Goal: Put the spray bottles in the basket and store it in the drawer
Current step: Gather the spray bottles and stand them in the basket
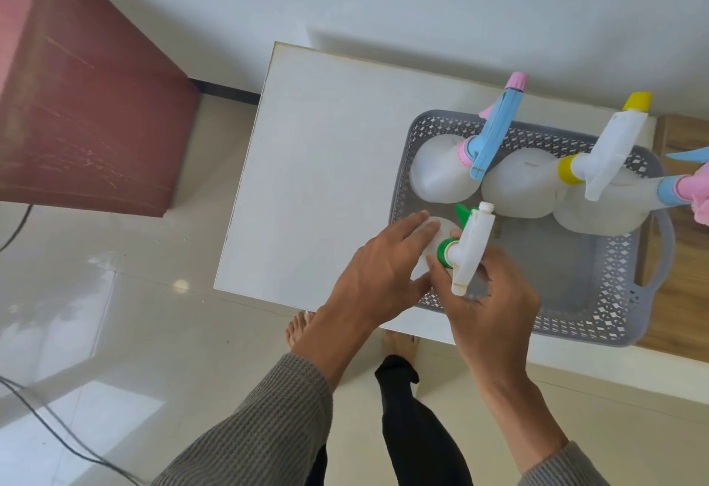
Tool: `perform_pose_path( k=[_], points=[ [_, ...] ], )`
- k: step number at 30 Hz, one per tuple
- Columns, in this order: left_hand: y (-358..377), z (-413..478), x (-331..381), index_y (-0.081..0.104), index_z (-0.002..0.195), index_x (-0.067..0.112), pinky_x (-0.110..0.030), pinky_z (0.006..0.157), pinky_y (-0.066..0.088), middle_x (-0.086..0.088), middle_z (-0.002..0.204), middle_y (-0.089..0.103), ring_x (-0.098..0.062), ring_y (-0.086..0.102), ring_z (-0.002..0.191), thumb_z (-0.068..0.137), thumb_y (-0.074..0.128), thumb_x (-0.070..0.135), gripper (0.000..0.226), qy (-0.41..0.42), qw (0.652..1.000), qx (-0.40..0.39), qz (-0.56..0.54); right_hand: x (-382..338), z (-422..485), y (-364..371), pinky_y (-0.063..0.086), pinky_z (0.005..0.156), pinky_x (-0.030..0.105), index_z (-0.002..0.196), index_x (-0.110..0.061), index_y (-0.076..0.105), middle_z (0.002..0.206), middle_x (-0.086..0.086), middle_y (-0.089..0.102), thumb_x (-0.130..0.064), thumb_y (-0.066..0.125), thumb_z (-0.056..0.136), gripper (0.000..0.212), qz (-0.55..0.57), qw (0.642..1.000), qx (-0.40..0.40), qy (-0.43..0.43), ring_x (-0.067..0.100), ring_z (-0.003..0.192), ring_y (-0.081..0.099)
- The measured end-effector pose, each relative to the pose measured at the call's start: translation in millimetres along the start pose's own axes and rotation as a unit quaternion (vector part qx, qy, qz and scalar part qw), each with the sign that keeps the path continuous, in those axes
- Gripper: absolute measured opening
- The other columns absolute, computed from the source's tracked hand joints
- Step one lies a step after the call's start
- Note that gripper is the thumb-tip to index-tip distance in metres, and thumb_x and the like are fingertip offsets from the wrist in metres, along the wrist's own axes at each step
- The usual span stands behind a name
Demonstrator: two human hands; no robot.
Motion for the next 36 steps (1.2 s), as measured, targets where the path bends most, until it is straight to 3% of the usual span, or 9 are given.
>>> perform_pose_path(
  k=[5,9,11,14,18,21,25,32,36],
  points=[
    [1,-10,0,0.045,0.145,0.008,-0.047,0.076,0.06,-0.009,0.159,0.034,-0.026,0.041,0.142,0.084,0.071,0.007,0.066,-0.005,0.999,0.036,0.002,2,-6,1,0.044,0.087,0.004,0.123,-0.004,0.061,0.11,-0.004,0.062,-0.032,0.083,0.076,0.059,-0.005,1.0,-0.005,-0.007,0.001,0.1,0.059],
    [-6,-38,0,0.05,0.143,0.008,-0.04,0.065,0.062,-0.01,0.156,0.039,-0.025,0.04,0.143,0.081,0.078,0.012,0.068,-0.001,0.994,0.112,0.015,7,-25,-1,0.048,0.102,0.032,0.144,-0.006,0.039,0.14,0.008,0.047,-0.03,0.089,0.072,0.091,-0.018,1.0,0.013,-0.022,0.018,0.13,0.047],
    [-6,-60,-4,0.049,0.144,0.012,-0.04,0.077,0.062,-0.007,0.157,0.039,-0.023,0.035,0.146,0.089,0.071,0.022,0.06,-0.017,0.989,0.147,0.024,8,-42,-2,0.046,0.105,0.043,0.145,0.001,0.033,0.143,0.018,0.039,-0.03,0.088,0.074,0.094,-0.057,0.997,0.024,-0.053,0.032,0.133,0.043],
    [-4,-103,-13,0.046,0.146,0.014,-0.045,0.103,0.05,-0.007,0.158,0.037,-0.024,0.031,0.147,0.096,0.062,0.032,0.055,-0.062,0.975,0.207,0.043,5,-72,-2,0.043,0.103,0.055,0.137,0.003,0.033,0.135,0.034,0.037,-0.029,0.078,0.083,0.078,-0.109,0.987,0.026,-0.115,0.044,0.126,0.04],
    [10,-172,-33,0.034,0.153,0.019,-0.049,0.12,0.028,-0.005,0.164,0.024,-0.024,0.016,0.153,0.099,0.041,0.057,0.067,-0.197,0.952,0.218,0.092,-2,-117,5,0.04,0.109,0.045,0.128,0.002,0.041,0.126,0.038,0.041,-0.023,0.071,0.082,0.061,-0.126,0.971,-0.029,-0.199,0.047,0.118,0.042],
    [31,-230,-52,0.022,0.157,0.025,-0.05,0.124,0.015,-0.002,0.166,0.016,-0.022,0.007,0.154,0.099,0.031,0.063,0.07,-0.292,0.929,0.203,0.1,-2,-152,21,0.045,0.102,0.051,0.127,-0.002,0.047,0.13,0.03,0.043,-0.029,0.067,0.084,0.054,-0.144,0.955,-0.117,-0.23,0.047,0.117,0.045],
    [64,-315,-76,0.013,0.158,0.028,-0.052,0.124,0.011,-0.001,0.167,0.009,-0.021,0.001,0.154,0.1,0.02,0.065,0.07,-0.386,0.899,0.192,0.079,3,-203,55,0.05,0.089,0.061,0.127,-0.002,0.053,0.138,0.026,0.043,-0.041,0.06,0.086,0.058,-0.228,0.898,-0.249,-0.281,0.046,0.119,0.047],
    [121,-476,-97,0.027,0.155,0.024,-0.052,0.122,0.014,-0.005,0.163,0.024,-0.026,0.016,0.152,0.1,0.017,0.061,0.067,-0.506,0.832,0.227,0.013,-6,-320,115,0.043,0.103,0.061,0.138,-0.003,0.051,0.15,0.024,0.037,-0.058,0.045,0.088,0.075,-0.34,0.748,-0.405,-0.402,0.044,0.133,0.044],
    [169,-577,-102,0.031,0.154,0.023,-0.055,0.122,0.018,-0.005,0.163,0.026,-0.027,0.018,0.152,0.098,0.019,0.059,0.067,-0.573,0.781,0.245,-0.039,-14,-405,154,0.034,0.112,0.064,0.151,-0.011,0.037,0.161,0.017,0.025,-0.066,0.037,0.087,0.084,-0.362,0.681,-0.469,-0.43,0.038,0.149,0.026]
  ],
)
Point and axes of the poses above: each hand's wrist, its own z-axis towards the middle knuckle, its own y-axis out of the palm, x = y × z, the point moved 5 cm from there along z, towards the middle knuckle
